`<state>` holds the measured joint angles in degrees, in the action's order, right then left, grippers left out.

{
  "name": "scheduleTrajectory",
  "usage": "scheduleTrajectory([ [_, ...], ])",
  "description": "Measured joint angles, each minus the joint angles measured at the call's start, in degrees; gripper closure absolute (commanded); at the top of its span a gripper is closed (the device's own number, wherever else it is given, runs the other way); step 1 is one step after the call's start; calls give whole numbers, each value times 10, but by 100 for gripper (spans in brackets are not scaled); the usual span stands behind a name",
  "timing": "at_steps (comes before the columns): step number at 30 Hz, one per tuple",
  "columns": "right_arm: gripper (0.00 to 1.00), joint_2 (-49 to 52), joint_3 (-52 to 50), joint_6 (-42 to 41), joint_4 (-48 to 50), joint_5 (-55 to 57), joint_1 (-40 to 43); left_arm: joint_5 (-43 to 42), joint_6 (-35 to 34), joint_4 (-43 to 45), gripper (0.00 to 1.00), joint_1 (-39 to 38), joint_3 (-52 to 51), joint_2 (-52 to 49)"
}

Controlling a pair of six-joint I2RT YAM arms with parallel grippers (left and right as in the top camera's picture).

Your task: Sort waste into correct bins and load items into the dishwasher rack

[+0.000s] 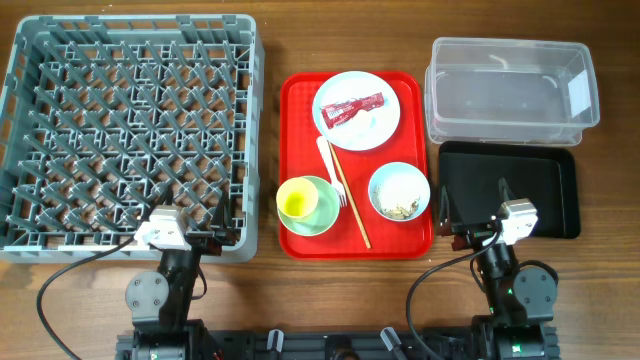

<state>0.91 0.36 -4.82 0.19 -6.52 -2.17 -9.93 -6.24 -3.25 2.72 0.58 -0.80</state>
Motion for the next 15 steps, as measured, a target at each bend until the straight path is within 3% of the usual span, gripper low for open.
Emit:
scheduleTrajectory([
  [15,0,0,0,-17,0,0,0,-2,0,0,0,0,0,0],
])
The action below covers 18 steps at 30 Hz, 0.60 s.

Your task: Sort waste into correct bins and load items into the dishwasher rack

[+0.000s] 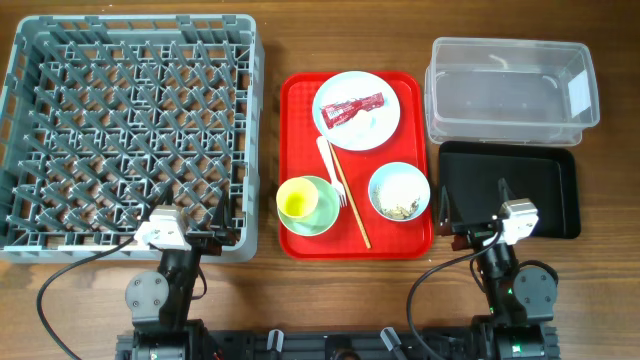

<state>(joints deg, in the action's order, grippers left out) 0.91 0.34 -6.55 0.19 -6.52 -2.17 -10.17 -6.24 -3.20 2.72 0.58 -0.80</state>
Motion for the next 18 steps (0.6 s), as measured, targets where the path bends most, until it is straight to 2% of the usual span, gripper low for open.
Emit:
scheduleTrajectory([
  [10,0,14,2,-67,0,0,0,-4,-43,-12,0,0,6,-9],
  [14,0,77,33,-73,-2,0,0,-4,-52,-28,0,0,42,-65],
  [18,0,176,97,-73,-3,-16,0,-4,-54,-52,0,0,120,-167],
])
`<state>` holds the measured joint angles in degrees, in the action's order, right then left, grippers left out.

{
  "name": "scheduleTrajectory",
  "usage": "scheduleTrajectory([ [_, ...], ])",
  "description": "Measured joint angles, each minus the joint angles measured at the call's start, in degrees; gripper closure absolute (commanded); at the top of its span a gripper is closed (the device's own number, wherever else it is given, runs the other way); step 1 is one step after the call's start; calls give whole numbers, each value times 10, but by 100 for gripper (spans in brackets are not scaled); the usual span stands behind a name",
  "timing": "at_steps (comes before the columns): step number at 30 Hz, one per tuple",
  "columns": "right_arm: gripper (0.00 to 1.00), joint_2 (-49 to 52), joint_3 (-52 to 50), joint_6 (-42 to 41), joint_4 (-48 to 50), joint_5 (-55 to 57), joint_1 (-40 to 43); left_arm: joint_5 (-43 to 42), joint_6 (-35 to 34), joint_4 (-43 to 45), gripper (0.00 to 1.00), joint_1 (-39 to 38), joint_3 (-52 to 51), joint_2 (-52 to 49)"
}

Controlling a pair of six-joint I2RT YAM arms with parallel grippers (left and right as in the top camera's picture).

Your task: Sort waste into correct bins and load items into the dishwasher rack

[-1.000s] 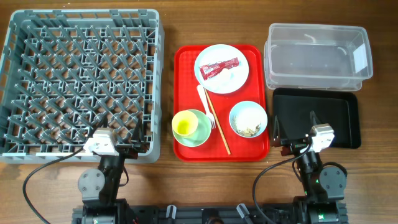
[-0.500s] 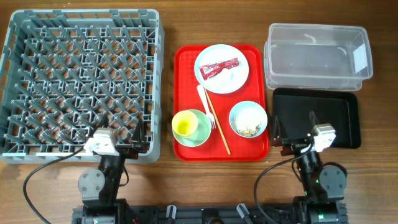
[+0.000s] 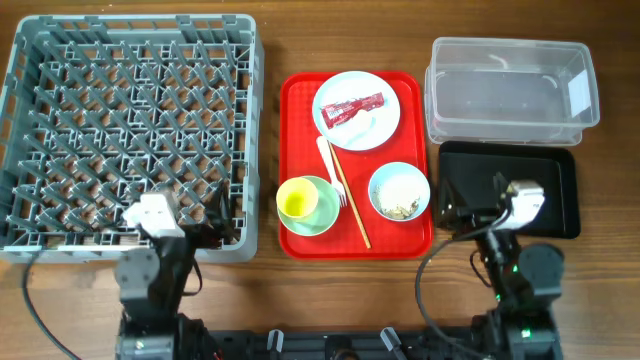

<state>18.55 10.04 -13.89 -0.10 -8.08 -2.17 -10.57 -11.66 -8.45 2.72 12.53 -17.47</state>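
A grey dishwasher rack (image 3: 60, 120) fills the left of the table. On the red tray (image 3: 296, 110) in the middle are a white plate (image 3: 375, 125) with a red wrapper (image 3: 352, 108), a white fork (image 3: 330, 172), chopsticks (image 3: 352, 205), a yellow cup (image 3: 295, 199) on a green dish (image 3: 322, 215), and a bowl with food scraps (image 3: 399, 192). My left gripper (image 3: 215, 212) hangs over the rack's front right corner. My right gripper (image 3: 447, 206) is over the left edge of the black bin (image 3: 550, 185). The overhead view does not show how either gripper's jaws stand.
A clear plastic bin (image 3: 510, 90) stands at the back right, just behind the black bin. Bare wooden table (image 3: 600, 280) shows in front of the rack, the tray and the bins, where both arm bases sit.
Both arms have lifted and reached forward a little. The left gripper is now further over the rack's front corner and the right one further over the black bin's edge. No item has moved.
At both earlier moments the two arms sat still at the table's front edge, with all items on the red tray. By now both arms have risen and shifted slightly forward; the tray's contents are unchanged.
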Motion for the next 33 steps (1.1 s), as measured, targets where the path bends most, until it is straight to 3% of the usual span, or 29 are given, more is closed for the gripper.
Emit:
scheduleTrajectory([
  [7,0,224,184,2,-67,-49,0,0,-3,-120,0,0,158,-209],
  [11,0,355,322,19,-165,-88,0,0,-3,-179,0,0,240,-305],
  [16,0,485,503,37,-330,-110,0,-2,-3,-215,0,0,299,-357],
  [33,0,536,530,35,-379,-161,-3,-13,-3,-240,0,0,310,-360],
])
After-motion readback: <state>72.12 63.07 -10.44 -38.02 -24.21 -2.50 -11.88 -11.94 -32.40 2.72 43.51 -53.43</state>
